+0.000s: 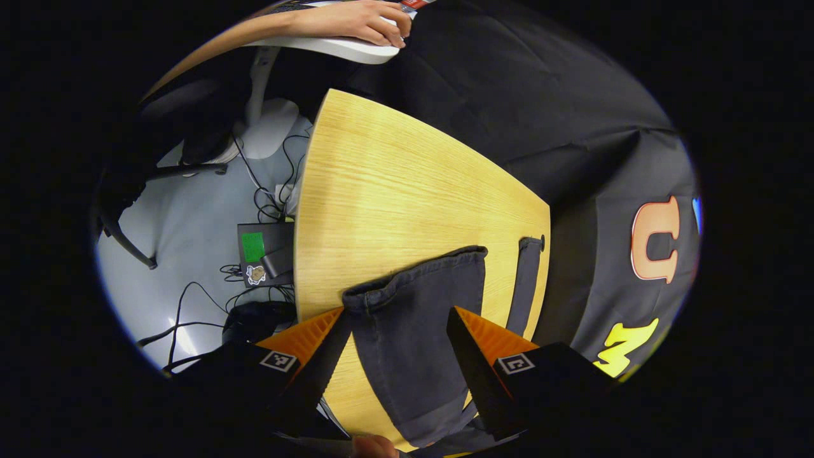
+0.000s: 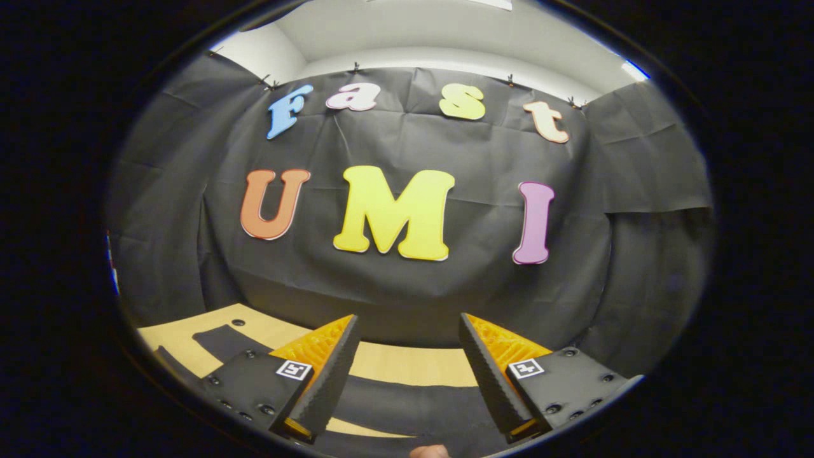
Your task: Grasp the waist and the cuffs of the jeans and fold them to make the two legs overlap; first hold the waist and fold one-third of the jeans toward the cuffs, then hold the cuffs and fold the remaining one-third in the same direction to finish folding.
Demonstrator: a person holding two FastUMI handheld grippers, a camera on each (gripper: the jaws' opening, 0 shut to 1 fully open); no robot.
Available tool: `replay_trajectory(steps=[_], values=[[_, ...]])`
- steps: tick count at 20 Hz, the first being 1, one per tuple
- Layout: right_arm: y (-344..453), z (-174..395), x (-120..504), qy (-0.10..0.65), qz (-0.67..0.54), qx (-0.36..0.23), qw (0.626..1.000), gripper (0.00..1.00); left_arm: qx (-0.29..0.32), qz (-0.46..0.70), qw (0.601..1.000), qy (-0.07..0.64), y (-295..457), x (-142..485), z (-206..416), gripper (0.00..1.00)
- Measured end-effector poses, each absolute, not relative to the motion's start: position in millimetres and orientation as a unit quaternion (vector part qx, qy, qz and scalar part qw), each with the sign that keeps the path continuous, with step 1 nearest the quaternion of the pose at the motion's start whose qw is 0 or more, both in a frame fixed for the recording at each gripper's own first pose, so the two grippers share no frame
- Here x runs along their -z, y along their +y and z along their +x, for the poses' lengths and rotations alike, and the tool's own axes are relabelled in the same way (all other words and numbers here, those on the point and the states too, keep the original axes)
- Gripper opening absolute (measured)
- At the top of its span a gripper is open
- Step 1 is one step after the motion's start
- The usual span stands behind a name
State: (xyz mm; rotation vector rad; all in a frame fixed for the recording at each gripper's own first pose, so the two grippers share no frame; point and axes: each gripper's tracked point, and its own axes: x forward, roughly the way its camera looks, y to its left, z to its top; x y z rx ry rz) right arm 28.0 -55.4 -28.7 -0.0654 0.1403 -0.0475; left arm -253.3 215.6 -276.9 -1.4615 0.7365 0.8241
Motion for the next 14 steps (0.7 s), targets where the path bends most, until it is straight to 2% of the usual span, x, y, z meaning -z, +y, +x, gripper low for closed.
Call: replay_trajectory(steps=[5,7,8,9,10,11,13,14], values=[[-67.0,26.4,35.3,0.081,-0.029,0.052,0.995,0.96,-0.346,-0.635,0.611,0.321,220.8,281.0,-237.7,0.98],[-72.9,25.4,43.0,0.094,-0.025,0.063,0.993,0.93,-0.333,-0.63,0.623,0.323,222.0,278.8,-231.9,0.97],[-76.4,24.3,47.5,0.102,-0.023,0.068,0.992,0.96,-0.328,-0.617,0.633,0.333,221.1,281.0,-230.6,0.96],[-79.2,24.4,53.9,0.112,-0.02,0.071,0.991,0.93,-0.326,-0.6,0.64,0.353,217.0,289.5,-234.2,0.96],[-83.4,23.5,59.6,0.121,-0.014,0.072,0.99,0.93,-0.326,-0.585,0.642,0.372,214.8,292.7,-242.8,0.71],[-88.9,22.5,65.6,0.133,-0.006,0.075,0.988,0.96,-0.334,-0.58,0.637,0.382,214.8,300.3,-247.0,0.67],[-108.5,20.1,76.8,0.157,0.011,0.091,0.983,0.94,-0.336,-0.606,0.617,0.372,214.1,299.5,-240.2,0.21],[-121.9,19.9,81.4,0.166,0.015,0.1,0.981,0.94,-0.333,-0.613,0.612,0.373,214.2,298.8,-238.6,0.16]])
